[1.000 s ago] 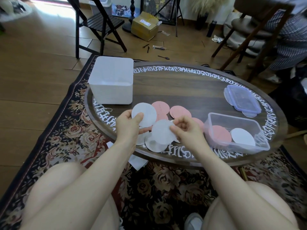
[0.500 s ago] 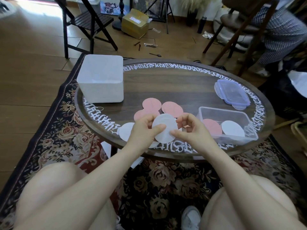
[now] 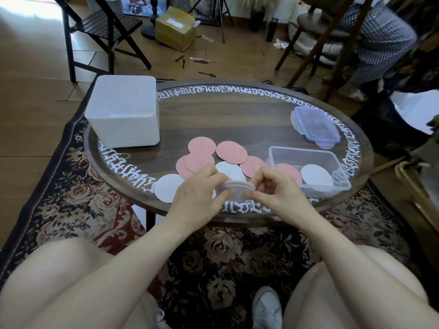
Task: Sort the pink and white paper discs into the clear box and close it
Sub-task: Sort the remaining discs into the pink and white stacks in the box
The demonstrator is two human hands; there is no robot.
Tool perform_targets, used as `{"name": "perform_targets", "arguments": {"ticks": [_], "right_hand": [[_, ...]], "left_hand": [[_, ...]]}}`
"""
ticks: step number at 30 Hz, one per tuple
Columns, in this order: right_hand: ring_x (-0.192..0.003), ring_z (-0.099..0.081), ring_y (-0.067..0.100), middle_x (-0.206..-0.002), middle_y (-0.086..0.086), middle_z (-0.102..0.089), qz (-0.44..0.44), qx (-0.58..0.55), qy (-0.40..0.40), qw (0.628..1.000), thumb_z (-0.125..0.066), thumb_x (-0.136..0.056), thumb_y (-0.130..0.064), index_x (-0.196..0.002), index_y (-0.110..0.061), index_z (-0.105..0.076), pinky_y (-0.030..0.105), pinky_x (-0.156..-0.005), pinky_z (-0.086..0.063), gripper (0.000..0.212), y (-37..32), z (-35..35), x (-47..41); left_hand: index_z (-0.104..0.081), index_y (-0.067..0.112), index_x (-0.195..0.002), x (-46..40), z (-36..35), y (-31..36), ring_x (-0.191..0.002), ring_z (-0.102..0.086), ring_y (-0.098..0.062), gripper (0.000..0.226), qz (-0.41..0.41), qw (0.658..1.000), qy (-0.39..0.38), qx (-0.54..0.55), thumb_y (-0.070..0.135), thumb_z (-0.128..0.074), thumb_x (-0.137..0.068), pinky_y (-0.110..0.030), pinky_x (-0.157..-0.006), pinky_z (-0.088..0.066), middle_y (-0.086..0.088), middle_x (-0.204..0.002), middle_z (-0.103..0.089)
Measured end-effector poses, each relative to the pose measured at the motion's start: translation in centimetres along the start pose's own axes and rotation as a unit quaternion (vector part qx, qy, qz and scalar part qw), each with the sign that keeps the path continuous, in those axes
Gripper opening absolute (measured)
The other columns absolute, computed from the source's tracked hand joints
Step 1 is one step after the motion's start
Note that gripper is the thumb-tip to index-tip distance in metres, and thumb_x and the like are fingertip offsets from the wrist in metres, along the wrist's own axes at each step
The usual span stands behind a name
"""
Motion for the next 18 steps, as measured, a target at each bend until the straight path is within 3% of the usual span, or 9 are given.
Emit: {"name": "perform_targets", "arguments": {"ticks": [6,18], "right_hand": [[-0.057,-0.046,0.009,-0.061,-0.012,-0.054,-0.027,-0.010,-0.020,0.999,-0.077,-0.074,-0.002,-0.077,-0.017,-0.061,0.021,-0.055,-0.040,0.022,0.8,-0.5,0.2],[-0.061,-0.050,0.016,-0.066,0.002,-0.055,-0.035,0.006,-0.017,0.999,-0.075,-0.075,0.000,-0.076,-0.018,-0.059,0.032,-0.063,-0.044,0.025,1.2,-0.2,0.0]], "left_hand": [[-0.065,0.027,-0.100,0.1,-0.9,0.1,-0.067,-0.046,0.003,0.015,0.020,0.996,-0.038,0.080,0.027,-0.064,-0.085,-0.029,-0.070,-0.044,0.013,-0.092,-0.054],[-0.063,0.026,-0.092,0.2,-1.7,-0.1,-0.072,-0.046,0.000,0.007,0.013,0.993,-0.072,0.095,0.022,-0.063,-0.087,-0.032,-0.073,-0.044,0.010,-0.085,-0.055]]}}
Point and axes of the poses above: each hand's wrist, its own x-axis away from the middle knuckle, its own z-axis out of the back of the hand, y = z × x, the point moved 6 cm from there along -x, towards the middle knuckle
